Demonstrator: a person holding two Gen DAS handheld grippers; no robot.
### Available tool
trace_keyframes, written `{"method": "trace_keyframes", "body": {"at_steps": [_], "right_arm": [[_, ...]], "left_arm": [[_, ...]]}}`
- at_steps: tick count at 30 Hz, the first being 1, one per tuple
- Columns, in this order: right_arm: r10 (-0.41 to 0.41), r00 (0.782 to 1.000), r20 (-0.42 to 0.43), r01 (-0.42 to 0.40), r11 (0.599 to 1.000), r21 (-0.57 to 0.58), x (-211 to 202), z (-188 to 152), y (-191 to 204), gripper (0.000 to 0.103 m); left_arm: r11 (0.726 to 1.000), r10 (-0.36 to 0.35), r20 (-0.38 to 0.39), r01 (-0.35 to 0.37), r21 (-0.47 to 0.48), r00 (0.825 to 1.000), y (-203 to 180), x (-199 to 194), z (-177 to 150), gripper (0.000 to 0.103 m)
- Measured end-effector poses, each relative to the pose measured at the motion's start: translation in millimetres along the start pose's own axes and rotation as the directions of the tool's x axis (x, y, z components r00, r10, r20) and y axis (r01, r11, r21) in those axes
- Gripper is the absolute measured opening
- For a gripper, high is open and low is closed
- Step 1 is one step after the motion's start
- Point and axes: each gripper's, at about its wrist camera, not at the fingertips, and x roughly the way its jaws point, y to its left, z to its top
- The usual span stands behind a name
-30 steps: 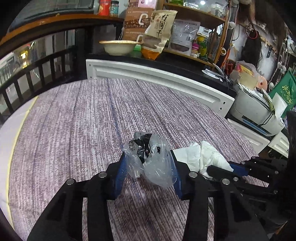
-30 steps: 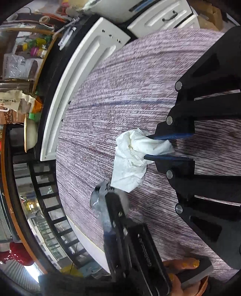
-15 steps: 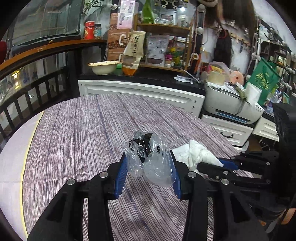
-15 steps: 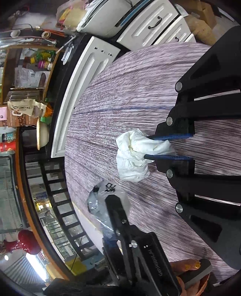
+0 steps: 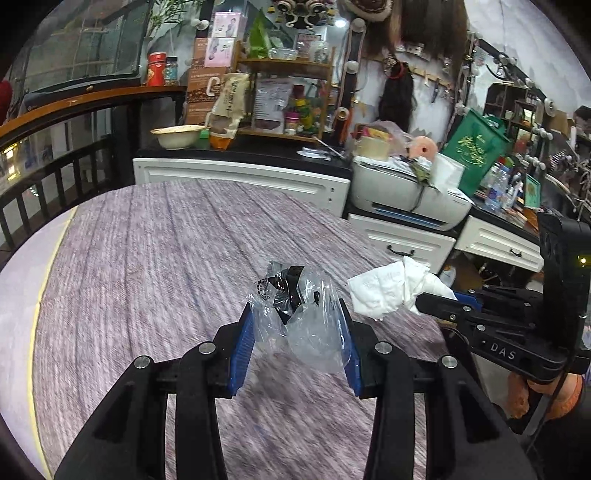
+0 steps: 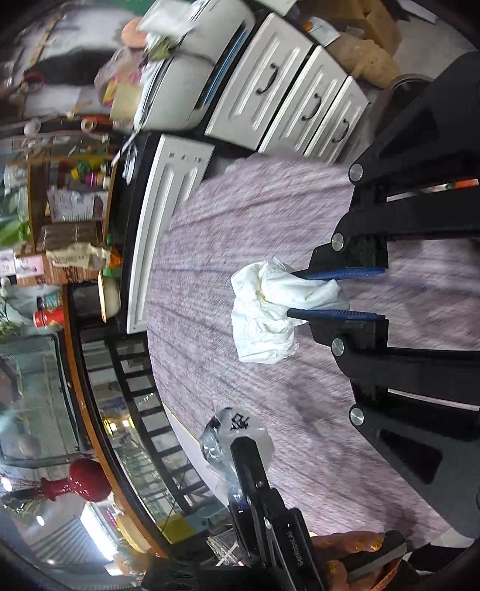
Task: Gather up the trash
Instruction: 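Carry the clear bag and white tissue over the black bin, then open the right tool to drop the tissue while the left tool drops the clear bag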
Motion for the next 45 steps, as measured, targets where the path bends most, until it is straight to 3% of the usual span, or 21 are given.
{"method": "trace_keyframes", "body": {"at_steps": [16,25,34,44,45], "right_arm": [[-0.137,0.99,0.041,0.13,0.981,0.142,-71,-87,-69,0.014],[-0.225,0.974,-0.027,0.223,0.932,0.285,-78,-142,-121,0.015],[-0.295,0.951,-0.091,0.308,0.892,0.331,-74,-185,-148,0.015],[-0.286,0.947,-0.148,0.322,0.856,0.405,-63,-214,-169,0.015],[-0.287,0.945,-0.153,0.325,0.854,0.407,-61,-217,-170,0.019]], "left_arm": [[0.982,-0.164,-0.01,0.164,0.096,0.986,-107,-3,-18,0.041],[0.963,-0.233,-0.046,0.238,0.129,0.971,-163,6,-31,0.041],[0.949,-0.265,-0.121,0.281,0.145,0.957,-204,28,-57,0.041],[0.946,-0.27,-0.202,0.298,0.129,0.942,-221,54,-81,0.041],[0.945,-0.271,-0.208,0.301,0.128,0.94,-222,55,-83,0.041]]}}
